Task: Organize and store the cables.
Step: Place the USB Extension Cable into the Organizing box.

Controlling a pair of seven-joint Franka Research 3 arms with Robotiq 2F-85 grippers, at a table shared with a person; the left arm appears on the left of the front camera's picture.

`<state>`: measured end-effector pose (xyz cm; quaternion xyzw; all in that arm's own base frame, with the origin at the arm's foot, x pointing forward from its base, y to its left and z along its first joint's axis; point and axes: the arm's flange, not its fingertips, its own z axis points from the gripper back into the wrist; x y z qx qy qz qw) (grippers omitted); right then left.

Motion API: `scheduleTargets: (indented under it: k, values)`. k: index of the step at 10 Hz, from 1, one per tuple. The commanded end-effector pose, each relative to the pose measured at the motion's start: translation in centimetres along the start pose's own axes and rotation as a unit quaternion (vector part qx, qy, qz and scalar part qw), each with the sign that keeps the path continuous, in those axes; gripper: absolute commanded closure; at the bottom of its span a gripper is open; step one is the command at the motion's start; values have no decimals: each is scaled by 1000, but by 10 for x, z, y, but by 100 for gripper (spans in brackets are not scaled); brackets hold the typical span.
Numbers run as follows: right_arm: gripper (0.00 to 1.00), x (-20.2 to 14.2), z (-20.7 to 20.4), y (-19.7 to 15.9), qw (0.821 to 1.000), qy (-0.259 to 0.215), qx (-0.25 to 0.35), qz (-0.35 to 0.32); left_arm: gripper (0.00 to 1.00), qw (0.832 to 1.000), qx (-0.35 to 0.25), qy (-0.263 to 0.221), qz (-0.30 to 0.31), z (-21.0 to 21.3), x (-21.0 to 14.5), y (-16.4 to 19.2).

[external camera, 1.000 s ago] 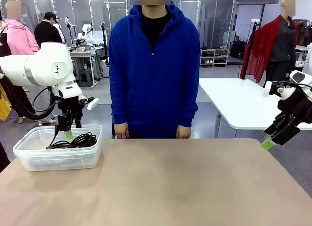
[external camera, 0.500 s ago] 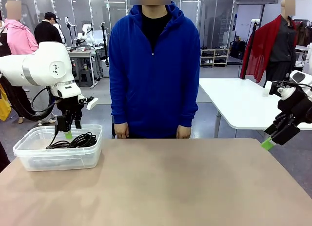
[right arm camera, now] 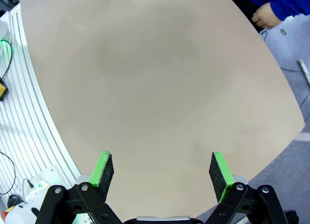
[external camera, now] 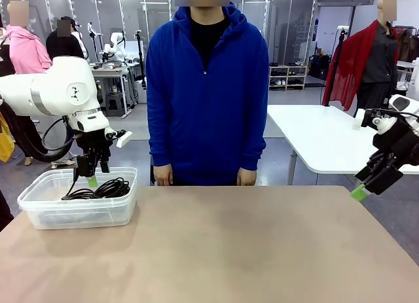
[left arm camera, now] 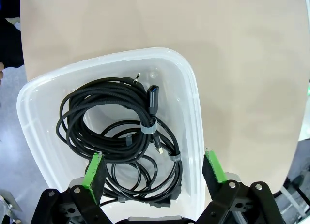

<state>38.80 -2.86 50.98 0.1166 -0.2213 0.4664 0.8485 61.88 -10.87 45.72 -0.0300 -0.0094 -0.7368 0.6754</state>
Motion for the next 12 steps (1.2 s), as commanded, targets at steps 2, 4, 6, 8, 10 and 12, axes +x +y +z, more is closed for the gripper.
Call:
scheduleTargets:
  k: [2, 4, 6, 8, 10, 12]
  values:
    - [0, 1, 1, 0, 1000, 3, 3, -1, 0, 1000, 3, 5, -2, 1, 0, 4]
    - [0, 1, 1, 0, 1000, 3, 3, -1, 0, 1000, 3, 5, -2, 1, 0, 4]
    - [0, 1, 1, 0, 1000, 3, 3, -1, 0, 1000, 3, 5, -2, 1, 0, 4]
    - [0, 1, 1, 0, 1000, 3, 3, -1, 0, 1000, 3, 5, -2, 1, 0, 4]
    - [0, 1, 1, 0, 1000, 3, 3, -1, 0, 1000, 3, 5, -2, 1, 0, 4]
    - [0, 1, 1, 0, 1000, 3, 3, -1, 0, 1000, 3, 5, -2, 1, 0, 4]
